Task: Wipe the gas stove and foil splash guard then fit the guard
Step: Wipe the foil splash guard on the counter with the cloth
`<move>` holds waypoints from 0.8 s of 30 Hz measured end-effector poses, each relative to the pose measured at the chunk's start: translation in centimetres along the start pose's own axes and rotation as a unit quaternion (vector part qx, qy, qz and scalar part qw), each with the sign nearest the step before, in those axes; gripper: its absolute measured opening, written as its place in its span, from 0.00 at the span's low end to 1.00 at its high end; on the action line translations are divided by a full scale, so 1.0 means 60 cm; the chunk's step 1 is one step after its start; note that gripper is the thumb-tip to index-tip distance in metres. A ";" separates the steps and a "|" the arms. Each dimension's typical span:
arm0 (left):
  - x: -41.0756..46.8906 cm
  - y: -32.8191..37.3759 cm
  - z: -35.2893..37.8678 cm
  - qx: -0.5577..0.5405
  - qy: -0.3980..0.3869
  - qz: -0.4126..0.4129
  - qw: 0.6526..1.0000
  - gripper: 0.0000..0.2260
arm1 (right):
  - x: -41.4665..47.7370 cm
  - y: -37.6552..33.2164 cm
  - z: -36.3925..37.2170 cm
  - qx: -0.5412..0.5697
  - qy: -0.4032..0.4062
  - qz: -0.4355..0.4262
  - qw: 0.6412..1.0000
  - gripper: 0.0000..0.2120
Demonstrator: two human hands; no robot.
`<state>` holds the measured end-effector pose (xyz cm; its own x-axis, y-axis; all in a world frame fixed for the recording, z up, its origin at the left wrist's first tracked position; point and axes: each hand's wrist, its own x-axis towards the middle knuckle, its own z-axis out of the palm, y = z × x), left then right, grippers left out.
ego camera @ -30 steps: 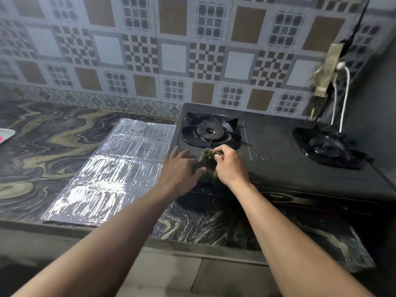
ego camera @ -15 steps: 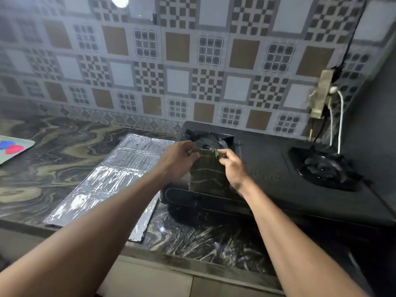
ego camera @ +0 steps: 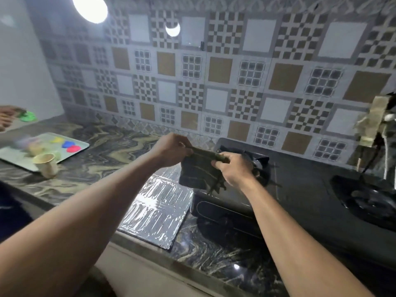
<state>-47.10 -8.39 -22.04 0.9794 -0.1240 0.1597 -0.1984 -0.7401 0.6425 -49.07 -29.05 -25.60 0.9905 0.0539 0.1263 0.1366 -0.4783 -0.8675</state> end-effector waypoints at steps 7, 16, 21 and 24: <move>0.062 -0.097 -0.039 -0.002 0.033 -0.024 0.999 0.09 | 0.099 -0.021 0.107 -0.047 0.051 -0.003 0.998 0.01; 0.214 -0.230 -0.056 -0.157 -0.099 -0.006 0.983 0.08 | 0.243 -0.045 0.251 -0.060 0.036 0.017 0.997 0.09; 0.287 -0.302 -0.061 -0.115 -0.149 0.073 0.979 0.14 | 0.297 -0.042 0.296 -0.007 0.041 0.039 0.998 0.11; 0.321 -0.332 -0.056 -0.093 -0.159 0.103 0.977 0.15 | 0.330 -0.031 0.325 0.009 0.060 0.054 0.997 0.05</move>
<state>-24.42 6.19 -29.25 0.8743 -0.4789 0.0788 -0.3681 -0.5485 0.7508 -29.42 -10.00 -30.84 0.9908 -0.1027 0.0877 0.0310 -0.4591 -0.8878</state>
